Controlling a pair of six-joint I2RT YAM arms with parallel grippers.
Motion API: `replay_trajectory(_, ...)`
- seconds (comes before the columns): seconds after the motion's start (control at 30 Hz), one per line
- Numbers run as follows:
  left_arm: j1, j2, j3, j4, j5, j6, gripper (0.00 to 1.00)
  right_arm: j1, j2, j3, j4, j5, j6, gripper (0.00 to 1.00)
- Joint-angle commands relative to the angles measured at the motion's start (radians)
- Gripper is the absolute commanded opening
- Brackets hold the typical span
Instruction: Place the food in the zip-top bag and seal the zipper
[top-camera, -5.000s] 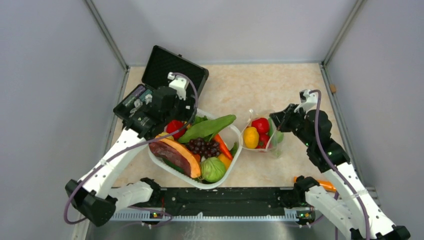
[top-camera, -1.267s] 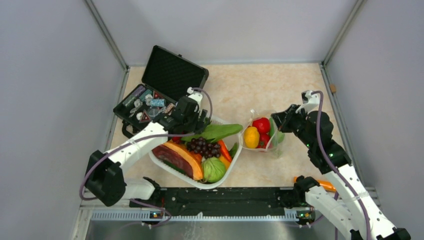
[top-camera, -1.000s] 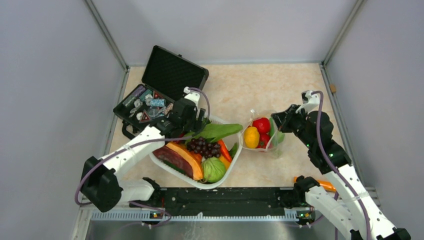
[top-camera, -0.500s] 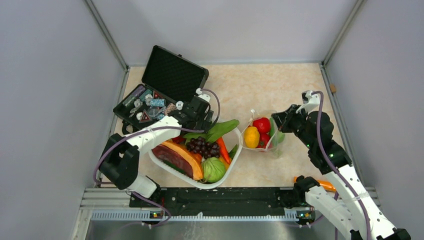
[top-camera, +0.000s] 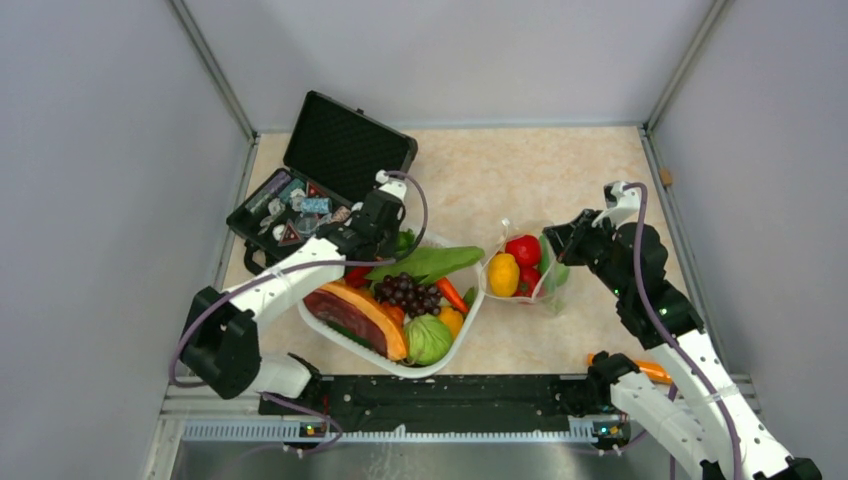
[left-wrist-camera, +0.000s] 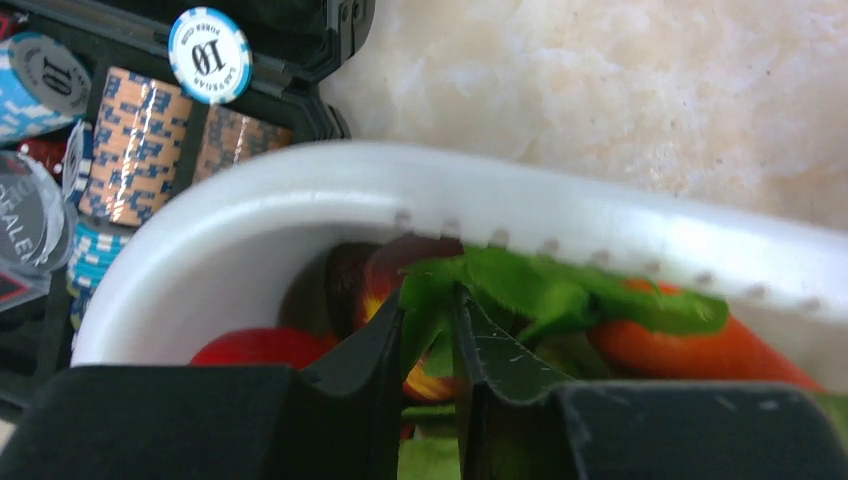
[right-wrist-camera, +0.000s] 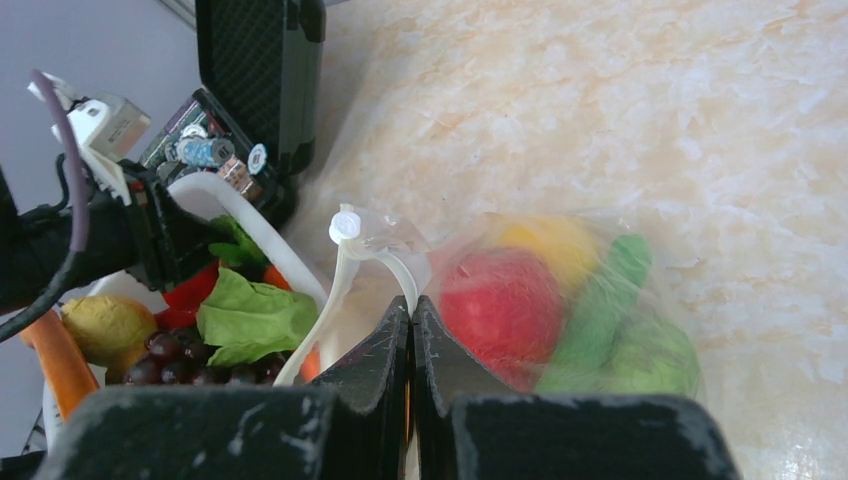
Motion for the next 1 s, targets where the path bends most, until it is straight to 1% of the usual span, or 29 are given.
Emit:
replay_trajectory(0.0,-0.003,-0.118,-0.026,-0.137,0.016,0.0,0.22,0.003,-0.01,0.018,0.051,0.007,-0.002,0.0)
replay_trajectory(0.1,-0.002,-0.197,-0.018,-0.131,0.044,0.017,0.22,0.003,-0.011,0.015,0.055,0.006,0.002,0.0)
replay_trajectory(0.17,-0.004,-0.231,-0.026,-0.113,0.1,0.041,0.26,0.004,-0.009,0.014,0.059,0.003,0.003,0.0)
replay_trajectory(0.2,-0.003,-0.244,-0.027,-0.106,0.141,0.054,0.26,0.004,-0.008,0.013,0.06,0.003,0.006,0.0)
replay_trajectory(0.27,-0.003,-0.268,-0.034,-0.091,0.235,0.067,0.22,0.004,-0.008,0.013,0.061,0.0,0.008,0.0)
replay_trajectory(0.3,-0.004,-0.279,-0.039,-0.082,0.282,0.069,0.21,0.004,-0.008,0.011,0.06,-0.001,0.009,0.0)
replay_trajectory(0.33,-0.004,-0.289,-0.043,-0.075,0.299,0.064,0.24,0.004,-0.007,0.01,0.061,-0.002,0.01,0.0)
replay_trajectory(0.37,-0.003,-0.3,-0.038,-0.082,0.33,0.055,0.29,0.004,-0.007,0.01,0.06,-0.002,0.011,0.0)
replay_trajectory(0.4,-0.003,-0.313,-0.033,-0.092,0.353,0.051,0.38,0.004,-0.007,0.011,0.056,-0.002,0.011,0.0)
replay_trajectory(0.43,-0.002,-0.329,-0.03,-0.099,0.355,0.051,0.52,0.004,-0.009,0.013,0.053,-0.001,0.011,0.0)
replay_trajectory(0.47,-0.002,-0.345,-0.028,-0.11,0.326,0.037,0.64,0.004,-0.01,0.013,0.05,0.001,0.01,0.0)
replay_trajectory(0.5,-0.003,-0.361,-0.024,-0.129,0.256,0.012,0.66,0.004,-0.012,0.013,0.05,0.002,0.01,0.0)
replay_trajectory(0.57,-0.003,-0.391,-0.026,-0.166,0.117,-0.026,0.66,0.003,-0.018,0.01,0.051,0.005,0.011,0.0)
replay_trajectory(0.63,-0.002,-0.422,-0.041,-0.211,-0.033,-0.091,0.74,0.004,-0.019,0.007,0.056,0.004,0.011,0.0)
replay_trajectory(0.73,-0.002,-0.449,-0.095,-0.215,-0.173,-0.148,0.79,0.004,-0.015,0.006,0.059,0.002,0.009,0.0)
replay_trajectory(0.83,-0.001,-0.449,-0.143,-0.216,-0.246,-0.209,0.81,0.003,-0.008,0.007,0.064,-0.003,0.005,0.0)
replay_trajectory(0.97,0.004,-0.406,-0.204,-0.153,-0.26,-0.237,0.82,0.004,-0.005,0.007,0.07,-0.009,0.005,0.0)
